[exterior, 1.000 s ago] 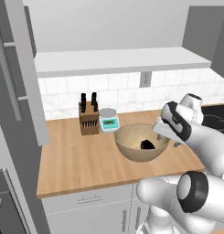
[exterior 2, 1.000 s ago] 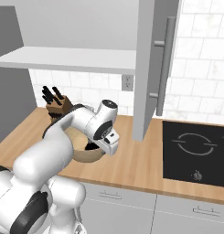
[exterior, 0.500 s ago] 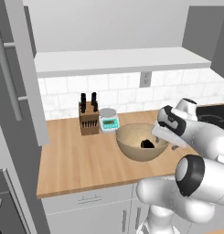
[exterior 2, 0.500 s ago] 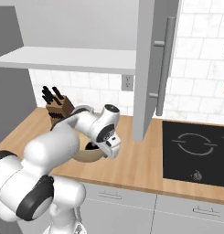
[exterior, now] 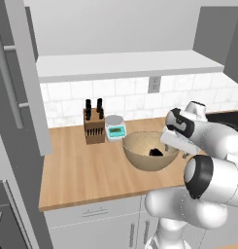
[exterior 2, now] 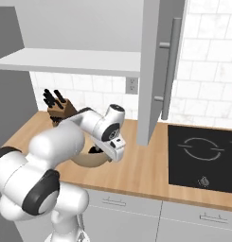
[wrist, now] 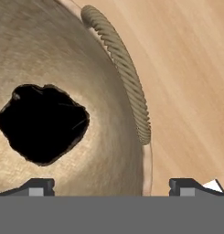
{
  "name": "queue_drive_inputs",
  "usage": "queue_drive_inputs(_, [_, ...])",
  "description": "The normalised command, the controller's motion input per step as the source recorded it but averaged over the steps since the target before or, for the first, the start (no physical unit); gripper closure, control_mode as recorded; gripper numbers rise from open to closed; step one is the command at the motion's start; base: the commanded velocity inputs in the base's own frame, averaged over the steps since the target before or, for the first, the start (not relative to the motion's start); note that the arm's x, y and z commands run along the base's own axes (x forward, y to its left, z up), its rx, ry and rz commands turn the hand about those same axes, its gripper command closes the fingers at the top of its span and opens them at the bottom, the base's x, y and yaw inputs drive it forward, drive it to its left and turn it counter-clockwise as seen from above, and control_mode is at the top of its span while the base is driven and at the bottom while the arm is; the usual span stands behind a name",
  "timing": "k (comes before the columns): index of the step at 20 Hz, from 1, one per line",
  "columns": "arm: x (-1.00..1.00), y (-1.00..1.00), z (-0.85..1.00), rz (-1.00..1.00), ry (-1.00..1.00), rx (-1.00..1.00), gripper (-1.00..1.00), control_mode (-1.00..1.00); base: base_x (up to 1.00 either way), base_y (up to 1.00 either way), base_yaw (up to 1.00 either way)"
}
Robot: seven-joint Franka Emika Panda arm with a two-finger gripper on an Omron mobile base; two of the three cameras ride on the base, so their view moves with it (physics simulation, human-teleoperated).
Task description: Open the cabinet, pick up the bread from the cabinet and place it in the basket. Then move the basket to the dining counter.
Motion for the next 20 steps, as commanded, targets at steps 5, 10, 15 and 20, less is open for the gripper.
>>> queue_drive_inputs(5, [0.00,0.21,-0.21,0.00,0.07,0.00,1.00,-1.00,0.00,0.00,0.00])
queue_drive_inputs(10, [-0.19,0.21,-0.26,0.00,0.02,0.00,1.00,-1.00,0.00,0.00,0.00])
queue_drive_inputs(15, [-0.48,0.34,-0.12,-0.05,0.00,0.00,1.00,-1.00,0.00,0.00,0.00])
queue_drive_inputs(20, [-0.49,0.45,0.05,-0.17,0.00,0.00,1.00,-1.00,0.00,0.00,0.00])
